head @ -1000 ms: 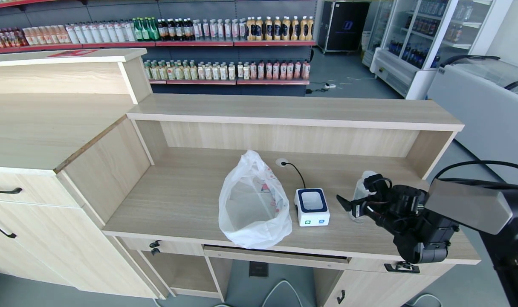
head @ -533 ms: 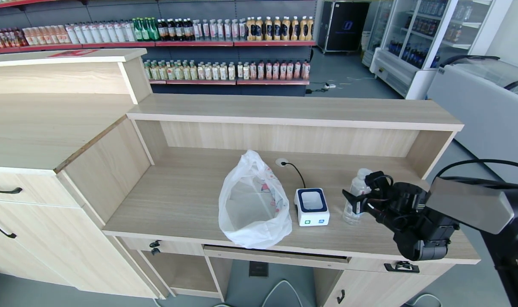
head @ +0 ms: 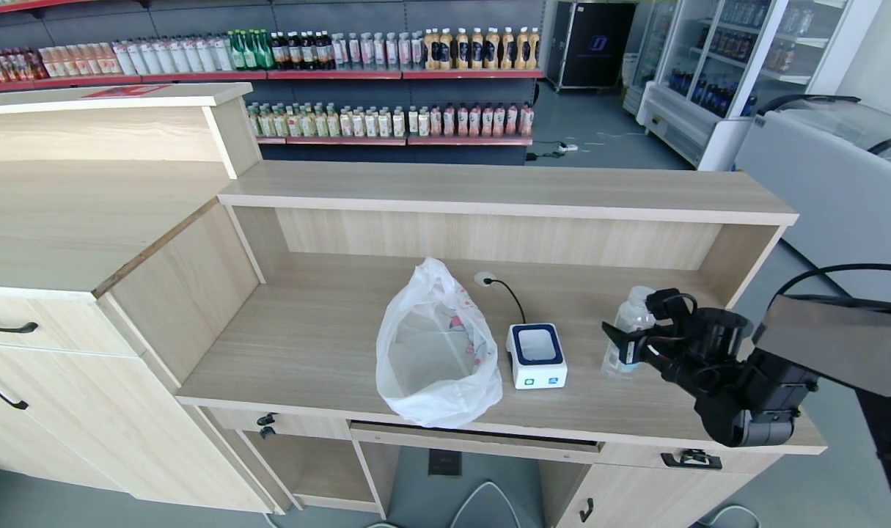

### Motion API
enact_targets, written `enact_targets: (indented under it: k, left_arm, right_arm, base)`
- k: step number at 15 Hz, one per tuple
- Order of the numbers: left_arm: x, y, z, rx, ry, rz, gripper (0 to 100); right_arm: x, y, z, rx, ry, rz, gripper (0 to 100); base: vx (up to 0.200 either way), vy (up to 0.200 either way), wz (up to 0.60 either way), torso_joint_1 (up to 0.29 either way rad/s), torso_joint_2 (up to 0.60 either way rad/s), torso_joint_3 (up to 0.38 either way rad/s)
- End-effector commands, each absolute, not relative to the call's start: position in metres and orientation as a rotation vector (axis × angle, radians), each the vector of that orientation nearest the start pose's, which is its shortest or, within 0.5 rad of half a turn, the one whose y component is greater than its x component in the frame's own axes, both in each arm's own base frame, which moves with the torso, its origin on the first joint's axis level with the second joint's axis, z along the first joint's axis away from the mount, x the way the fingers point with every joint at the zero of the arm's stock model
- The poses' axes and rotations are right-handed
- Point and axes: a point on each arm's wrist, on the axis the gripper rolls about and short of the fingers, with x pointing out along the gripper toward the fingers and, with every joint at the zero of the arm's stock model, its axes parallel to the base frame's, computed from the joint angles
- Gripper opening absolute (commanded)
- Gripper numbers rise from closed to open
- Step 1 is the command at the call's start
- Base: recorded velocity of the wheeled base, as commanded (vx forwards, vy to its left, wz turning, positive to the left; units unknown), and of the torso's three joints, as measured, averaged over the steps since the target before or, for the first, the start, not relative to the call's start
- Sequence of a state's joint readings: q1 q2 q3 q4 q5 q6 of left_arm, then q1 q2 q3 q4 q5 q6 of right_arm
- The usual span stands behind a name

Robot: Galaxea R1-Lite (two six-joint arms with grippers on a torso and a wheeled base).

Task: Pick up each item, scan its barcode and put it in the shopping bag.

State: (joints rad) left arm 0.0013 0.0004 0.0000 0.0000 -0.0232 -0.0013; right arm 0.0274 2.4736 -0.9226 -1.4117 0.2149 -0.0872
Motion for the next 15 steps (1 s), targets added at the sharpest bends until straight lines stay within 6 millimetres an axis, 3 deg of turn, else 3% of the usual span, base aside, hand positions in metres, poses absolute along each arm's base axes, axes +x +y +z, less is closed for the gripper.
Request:
enact_targets:
  k: [1, 2, 3, 4, 5, 7, 9, 10, 11, 12, 15]
  left_arm:
    - [-0.023, -0.001, 0.076, -0.002, 0.002, -0.021, 100]
    - [-0.023, -0.001, 0.076, -0.002, 0.002, -0.021, 100]
    - [-0.023, -0.001, 0.076, -0.002, 0.002, -0.021, 100]
    - [-0.023, -0.001, 0.076, -0.002, 0.002, -0.021, 100]
    - [-0.023, -0.001, 0.076, -0.002, 0.002, -0.021, 100]
    - [-0.023, -0.001, 0.076, -0.002, 0.002, -0.021, 100]
    - [-0.023, -0.001, 0.076, -0.002, 0.002, -0.021, 100]
    - [-0.023, -0.001, 0.076, -0.002, 0.002, -0.021, 100]
    - [-0.023, -0.001, 0.076, -0.002, 0.002, -0.021, 100]
    - [-0.023, -0.001, 0.076, -0.002, 0.002, -0.021, 100]
    - [-0.023, -0.001, 0.076, -0.002, 0.002, -0.021, 100]
  right_arm:
    - [0.394, 0.009, 0.071, 0.033, 0.102, 0.243, 0]
    - [0.383, 0.002, 0.104, 0.100, 0.107, 0.255, 0]
    - [0.377, -0.001, 0.117, 0.131, 0.108, 0.259, 0]
    - [0.352, -0.013, 0.160, 0.235, 0.141, 0.300, 0]
    - [0.333, -0.021, 0.184, 0.287, 0.168, 0.347, 0]
    - [0.294, -0.032, 0.211, 0.363, 0.201, 0.475, 0]
    - [0.274, -0.033, 0.226, 0.386, 0.179, 0.548, 0]
    - [0.257, -0.030, 0.242, 0.438, 0.161, 0.607, 0]
    - [0.252, -0.028, 0.246, 0.459, 0.162, 0.633, 0]
    - [0.231, -0.018, 0.259, 0.518, 0.170, 0.730, 0]
    - [0.207, -0.002, 0.269, 0.513, 0.175, 0.844, 0]
  base:
    - [0.000, 0.000, 0.00, 0.000, 0.00, 0.000]
    - [0.000, 0.000, 0.00, 0.000, 0.00, 0.000]
    - [0.000, 0.000, 0.00, 0.000, 0.00, 0.000]
    - [0.000, 0.000, 0.00, 0.000, 0.00, 0.000]
    - [0.000, 0.000, 0.00, 0.000, 0.00, 0.000]
    - [0.000, 0.000, 0.00, 0.000, 0.00, 0.000]
    - [0.000, 0.000, 0.00, 0.000, 0.00, 0.000]
    - [0.000, 0.000, 0.00, 0.000, 0.00, 0.000]
    - [0.000, 0.000, 0.00, 0.000, 0.00, 0.000]
    - [0.000, 0.000, 0.00, 0.000, 0.00, 0.000]
    - [0.000, 0.000, 0.00, 0.000, 0.00, 0.000]
